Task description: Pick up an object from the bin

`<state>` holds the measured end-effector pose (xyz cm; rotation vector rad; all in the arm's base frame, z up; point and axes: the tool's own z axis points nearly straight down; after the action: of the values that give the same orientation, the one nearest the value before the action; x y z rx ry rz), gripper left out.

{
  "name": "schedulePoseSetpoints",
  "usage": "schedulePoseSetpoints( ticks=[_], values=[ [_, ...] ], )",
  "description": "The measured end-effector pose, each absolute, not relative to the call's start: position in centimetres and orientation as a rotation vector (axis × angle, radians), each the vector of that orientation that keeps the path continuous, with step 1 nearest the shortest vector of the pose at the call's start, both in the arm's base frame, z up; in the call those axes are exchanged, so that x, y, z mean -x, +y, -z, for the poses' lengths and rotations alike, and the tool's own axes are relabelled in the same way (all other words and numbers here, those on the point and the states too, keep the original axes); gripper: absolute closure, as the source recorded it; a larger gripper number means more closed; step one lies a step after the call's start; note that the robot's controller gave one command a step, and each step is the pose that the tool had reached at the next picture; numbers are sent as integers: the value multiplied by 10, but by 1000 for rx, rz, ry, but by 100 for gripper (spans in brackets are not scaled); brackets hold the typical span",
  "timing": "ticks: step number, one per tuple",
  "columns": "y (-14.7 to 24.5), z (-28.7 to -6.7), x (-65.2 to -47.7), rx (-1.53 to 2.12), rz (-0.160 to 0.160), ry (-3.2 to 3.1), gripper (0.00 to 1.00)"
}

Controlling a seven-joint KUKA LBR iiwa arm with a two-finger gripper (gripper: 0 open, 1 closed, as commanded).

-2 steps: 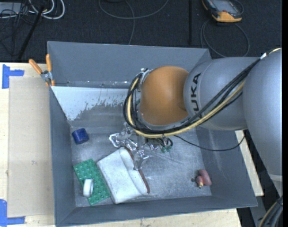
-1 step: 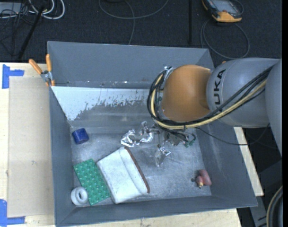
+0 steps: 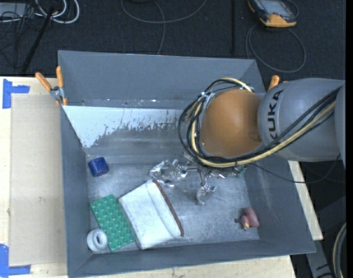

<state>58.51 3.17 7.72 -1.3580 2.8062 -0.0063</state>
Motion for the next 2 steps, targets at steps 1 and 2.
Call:
schedulePoseSetpoints(
  ticks=[1, 2],
  values=[
    [33, -80, -588, 1355, 1, 2822, 0],
    [34, -81, -589, 1354, 0, 2819, 100]
  ],
)
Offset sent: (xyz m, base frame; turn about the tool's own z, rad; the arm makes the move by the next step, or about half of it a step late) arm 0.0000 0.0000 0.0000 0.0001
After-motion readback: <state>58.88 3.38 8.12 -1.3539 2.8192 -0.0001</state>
